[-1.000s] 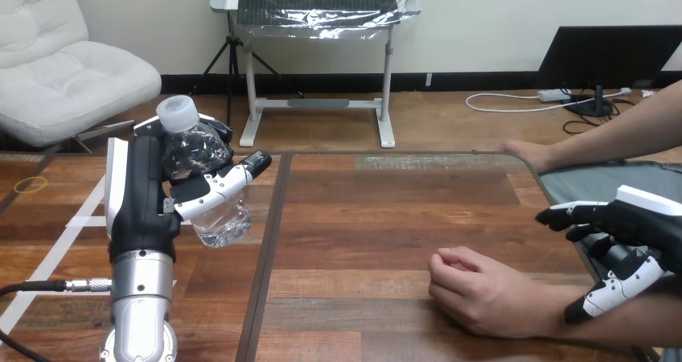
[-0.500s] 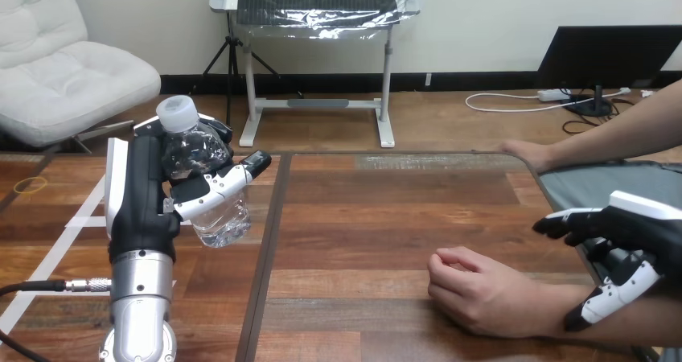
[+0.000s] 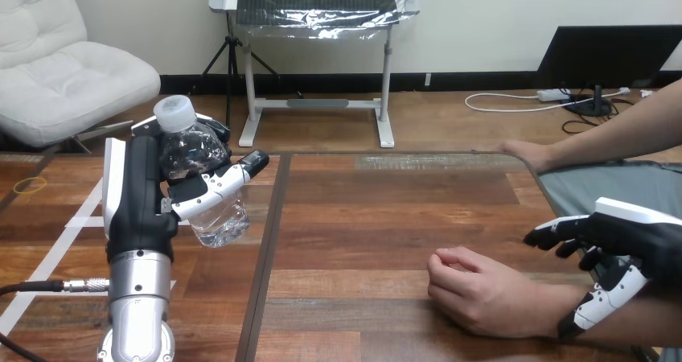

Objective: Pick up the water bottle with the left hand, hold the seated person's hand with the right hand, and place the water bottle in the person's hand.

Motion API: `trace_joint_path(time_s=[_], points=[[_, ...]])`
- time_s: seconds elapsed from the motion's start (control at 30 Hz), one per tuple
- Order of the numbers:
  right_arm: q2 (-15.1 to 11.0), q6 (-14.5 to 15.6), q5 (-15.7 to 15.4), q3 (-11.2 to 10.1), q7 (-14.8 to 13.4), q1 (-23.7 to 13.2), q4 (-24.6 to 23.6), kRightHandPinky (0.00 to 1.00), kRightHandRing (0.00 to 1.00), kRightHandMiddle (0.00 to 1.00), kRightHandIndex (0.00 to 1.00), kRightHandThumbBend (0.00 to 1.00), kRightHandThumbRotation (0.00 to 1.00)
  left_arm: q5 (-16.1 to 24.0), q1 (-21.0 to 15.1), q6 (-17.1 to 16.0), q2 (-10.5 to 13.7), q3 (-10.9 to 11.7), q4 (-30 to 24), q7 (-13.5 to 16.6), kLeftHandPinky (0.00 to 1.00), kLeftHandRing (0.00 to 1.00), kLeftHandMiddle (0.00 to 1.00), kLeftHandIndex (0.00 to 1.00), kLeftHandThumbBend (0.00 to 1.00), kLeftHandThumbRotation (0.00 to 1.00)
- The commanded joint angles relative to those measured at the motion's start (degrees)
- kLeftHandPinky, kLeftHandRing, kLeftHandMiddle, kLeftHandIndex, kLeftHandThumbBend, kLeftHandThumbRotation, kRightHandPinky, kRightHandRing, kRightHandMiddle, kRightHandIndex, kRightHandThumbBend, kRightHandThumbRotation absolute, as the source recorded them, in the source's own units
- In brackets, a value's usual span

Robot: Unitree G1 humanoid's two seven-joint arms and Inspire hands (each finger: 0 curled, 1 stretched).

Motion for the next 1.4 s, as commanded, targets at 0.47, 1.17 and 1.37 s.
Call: trace_joint_path(time_s=[0.47, 1.17, 1.37], points=[[2.26, -0.47, -3.88, 5.83, -1.83, -4.53, 4.83, 0.7, 0.8, 0.86, 0.85, 1.0, 0.05, -0.12, -2.98, -0.97, 0.33, 0.66, -0.81, -0.03, 0.25, 0.32, 0.37, 0.41, 0.65, 0.0], [2.53, -2.09, -5.17, 8.88, -1.12, -6.68, 8.39, 0.7, 0.78, 0.84, 0.84, 1.0, 0.08, -0.78, -2.71, -1.1, 0.17, 1.05, -1.12, -0.45, 0.25, 0.32, 0.37, 0.41, 0.65, 0.0], [2.43, -2.71, -5.67, 9.81, -1.1, -7.25, 9.38, 0.7, 0.76, 0.82, 0.83, 1.0, 0.09, -0.52, -2.64, -0.91, 0.01, 1.12, -1.33, -0.36, 0.25, 0.32, 0.37, 0.41, 0.64, 0.0]])
